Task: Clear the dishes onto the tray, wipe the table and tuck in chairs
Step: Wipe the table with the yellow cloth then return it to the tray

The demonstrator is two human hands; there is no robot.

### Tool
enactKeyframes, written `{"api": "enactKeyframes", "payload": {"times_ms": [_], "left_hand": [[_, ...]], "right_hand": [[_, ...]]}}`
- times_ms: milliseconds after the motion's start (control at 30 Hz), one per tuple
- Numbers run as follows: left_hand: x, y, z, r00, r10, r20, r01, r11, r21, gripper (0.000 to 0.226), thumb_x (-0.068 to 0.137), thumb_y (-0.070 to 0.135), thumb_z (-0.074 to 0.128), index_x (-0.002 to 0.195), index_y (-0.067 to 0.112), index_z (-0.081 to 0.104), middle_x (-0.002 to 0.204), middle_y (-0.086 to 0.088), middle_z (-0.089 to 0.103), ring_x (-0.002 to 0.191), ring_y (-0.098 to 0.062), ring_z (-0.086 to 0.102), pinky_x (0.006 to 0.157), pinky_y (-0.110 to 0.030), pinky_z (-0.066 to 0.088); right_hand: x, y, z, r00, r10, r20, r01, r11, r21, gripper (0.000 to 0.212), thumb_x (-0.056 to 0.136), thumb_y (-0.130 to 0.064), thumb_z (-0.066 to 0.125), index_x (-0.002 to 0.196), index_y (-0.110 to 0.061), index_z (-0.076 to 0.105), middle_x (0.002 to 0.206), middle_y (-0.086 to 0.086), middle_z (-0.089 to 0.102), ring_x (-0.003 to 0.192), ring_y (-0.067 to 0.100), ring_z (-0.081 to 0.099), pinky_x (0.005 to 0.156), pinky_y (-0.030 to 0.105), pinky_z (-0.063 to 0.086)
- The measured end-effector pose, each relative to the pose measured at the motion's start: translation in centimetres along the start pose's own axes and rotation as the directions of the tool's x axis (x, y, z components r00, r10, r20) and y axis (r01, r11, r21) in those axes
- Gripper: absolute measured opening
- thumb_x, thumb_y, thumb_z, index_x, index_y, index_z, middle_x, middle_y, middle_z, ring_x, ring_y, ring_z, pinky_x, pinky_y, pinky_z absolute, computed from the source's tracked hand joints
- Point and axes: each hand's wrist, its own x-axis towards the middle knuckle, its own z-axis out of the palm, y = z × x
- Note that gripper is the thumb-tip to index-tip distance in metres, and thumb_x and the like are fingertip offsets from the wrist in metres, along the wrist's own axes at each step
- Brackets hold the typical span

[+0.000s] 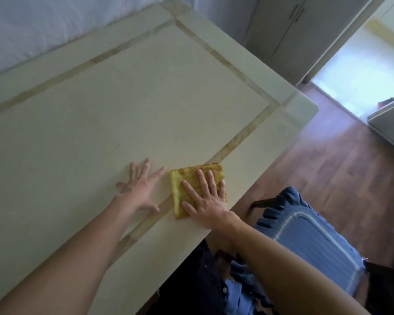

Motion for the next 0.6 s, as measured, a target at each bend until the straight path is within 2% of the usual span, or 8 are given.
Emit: {"api": "enactKeyframes", "payload": {"times_ms": [200,333,400,467,500,533,567,600], "left_hand": [[-0.4,0.1,0.3,1.000,-0.003,-0.029,0.003,1.000,0.002,0.121,0.066,0.060,0.079,0.151,0.048,-0.005,0.162,0.001,-0.024,0.149,-0.038,-0.014,0.104,-0.069,0.035],[-1.3,-0.1,0.8,1.000,-0.017,-0.023,0.017,1.000,0.005,0.112,0.072,0.055,0.077,0.153,0.042,0.001,0.164,0.001,-0.018,0.151,-0.035,-0.010,0.107,-0.065,0.033],[-1.5,-0.2,0.6,1.000,-0.025,0.005,0.025,1.000,-0.016,0.097,0.079,0.041,0.074,0.153,0.040,0.011,0.165,0.000,-0.009,0.151,-0.034,-0.003,0.108,-0.064,0.032],[-1.4,0.1,-0.7,0.999,-0.032,-0.019,0.031,0.998,-0.053,0.070,0.083,0.025,0.062,0.145,0.037,0.033,0.159,-0.005,0.017,0.146,-0.033,0.021,0.105,-0.063,0.034],[-1.2,0.3,-1.7,0.997,-0.046,-0.059,0.041,0.996,-0.080,0.057,0.082,0.020,0.055,0.136,0.033,0.045,0.149,-0.006,0.033,0.137,-0.033,0.035,0.102,-0.061,0.037],[-0.9,0.6,-2.7,0.992,-0.073,-0.103,0.060,0.991,-0.122,0.048,0.081,0.018,0.051,0.127,0.029,0.052,0.137,-0.006,0.044,0.128,-0.031,0.044,0.099,-0.057,0.039],[-0.5,1.0,-3.4,0.986,-0.093,-0.139,0.070,0.984,-0.164,0.042,0.082,0.017,0.048,0.122,0.025,0.055,0.129,-0.005,0.049,0.122,-0.031,0.049,0.096,-0.054,0.039],[-0.1,1.4,-3.9,0.982,-0.092,-0.166,0.061,0.981,-0.185,0.037,0.084,0.018,0.047,0.120,0.023,0.057,0.126,-0.005,0.052,0.119,-0.030,0.050,0.095,-0.052,0.040]], "right_hand": [[6.8,-0.8,-3.7,0.991,0.135,-0.014,-0.134,0.989,0.070,0.069,0.088,-0.076,0.013,0.147,-0.055,-0.014,0.148,-0.010,-0.047,0.138,0.025,-0.046,0.109,0.057,-0.029],[3.4,-2.6,-1.0,0.999,0.046,0.003,-0.046,0.998,0.045,0.071,0.086,-0.076,0.007,0.146,-0.052,-0.021,0.149,-0.003,-0.050,0.132,0.025,-0.053,0.106,0.058,-0.033],[0.1,-3.7,1.1,0.998,-0.014,0.057,0.011,0.999,0.050,0.070,0.087,-0.076,0.007,0.145,-0.052,-0.024,0.148,-0.004,-0.052,0.130,0.024,-0.055,0.106,0.059,-0.033],[-2.3,-4.3,1.6,0.993,-0.052,0.107,0.049,0.998,0.033,0.069,0.088,-0.075,0.009,0.144,-0.053,-0.025,0.148,-0.005,-0.052,0.132,0.024,-0.053,0.108,0.060,-0.030],[-2.6,-4.2,0.9,0.992,-0.065,0.112,0.062,0.997,0.036,0.067,0.090,-0.073,0.011,0.145,-0.054,-0.021,0.152,-0.005,-0.047,0.137,0.026,-0.047,0.110,0.061,-0.026],[-2.5,-3.9,-0.4,0.992,-0.083,0.093,0.078,0.995,0.057,0.063,0.092,-0.070,0.016,0.147,-0.055,-0.011,0.160,-0.004,-0.033,0.145,0.028,-0.033,0.114,0.063,-0.017],[-2.1,-3.3,-2.0,0.995,-0.097,0.039,0.093,0.992,0.082,0.058,0.095,-0.063,0.025,0.148,-0.053,0.004,0.164,-0.002,-0.009,0.149,0.030,-0.011,0.115,0.064,-0.002],[-1.7,-2.6,-3.4,0.994,-0.098,-0.049,0.102,0.990,0.096,0.054,0.096,-0.052,0.036,0.147,-0.046,0.019,0.159,0.003,0.015,0.146,0.031,0.013,0.113,0.060,0.014]]}}
